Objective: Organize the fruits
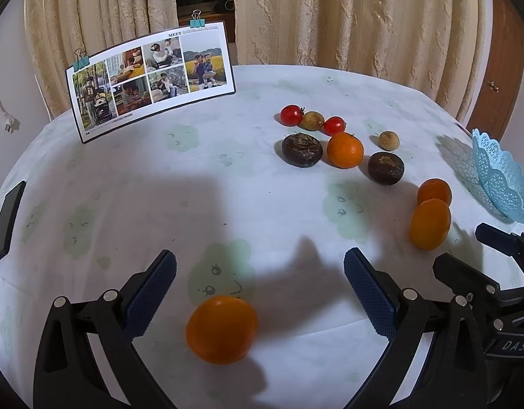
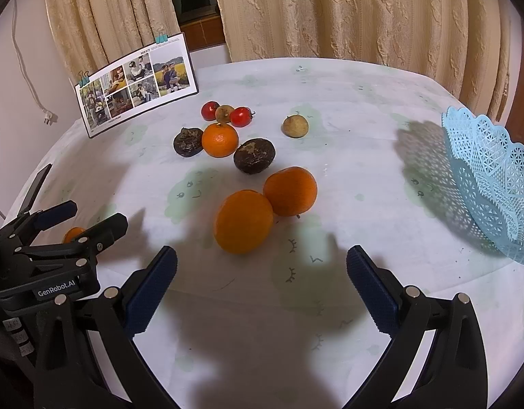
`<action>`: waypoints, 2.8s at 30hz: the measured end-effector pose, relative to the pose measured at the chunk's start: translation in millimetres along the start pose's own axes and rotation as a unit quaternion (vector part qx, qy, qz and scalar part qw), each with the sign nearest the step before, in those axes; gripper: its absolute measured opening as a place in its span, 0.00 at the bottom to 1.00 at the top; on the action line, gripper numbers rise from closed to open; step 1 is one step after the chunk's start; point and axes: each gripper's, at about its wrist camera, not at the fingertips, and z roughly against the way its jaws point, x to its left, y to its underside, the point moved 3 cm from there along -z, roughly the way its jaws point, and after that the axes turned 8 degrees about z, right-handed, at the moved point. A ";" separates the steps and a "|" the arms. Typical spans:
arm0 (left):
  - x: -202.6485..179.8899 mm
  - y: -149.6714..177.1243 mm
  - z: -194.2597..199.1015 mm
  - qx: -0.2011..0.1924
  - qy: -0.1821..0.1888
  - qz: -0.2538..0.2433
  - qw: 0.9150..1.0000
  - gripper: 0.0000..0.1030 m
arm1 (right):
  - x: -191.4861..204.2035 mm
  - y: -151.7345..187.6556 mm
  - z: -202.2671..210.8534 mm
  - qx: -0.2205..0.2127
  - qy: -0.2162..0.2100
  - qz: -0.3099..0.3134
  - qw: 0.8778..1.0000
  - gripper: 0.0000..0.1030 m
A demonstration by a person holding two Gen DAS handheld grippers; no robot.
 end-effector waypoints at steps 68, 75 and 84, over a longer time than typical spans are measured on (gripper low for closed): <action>-26.3 13.1 29.1 0.026 0.029 -0.043 0.998 0.38 | -159.3 10.1 87.8 -0.122 0.132 -0.160 0.971 0.40; -58.1 2.3 35.2 0.017 0.043 -0.065 0.997 0.38 | -204.3 32.3 88.0 -0.119 0.161 -0.204 0.958 0.46; -124.5 -16.9 38.7 0.009 0.087 -0.108 0.990 0.38 | -226.9 57.1 112.6 -0.171 0.230 -0.234 0.929 0.66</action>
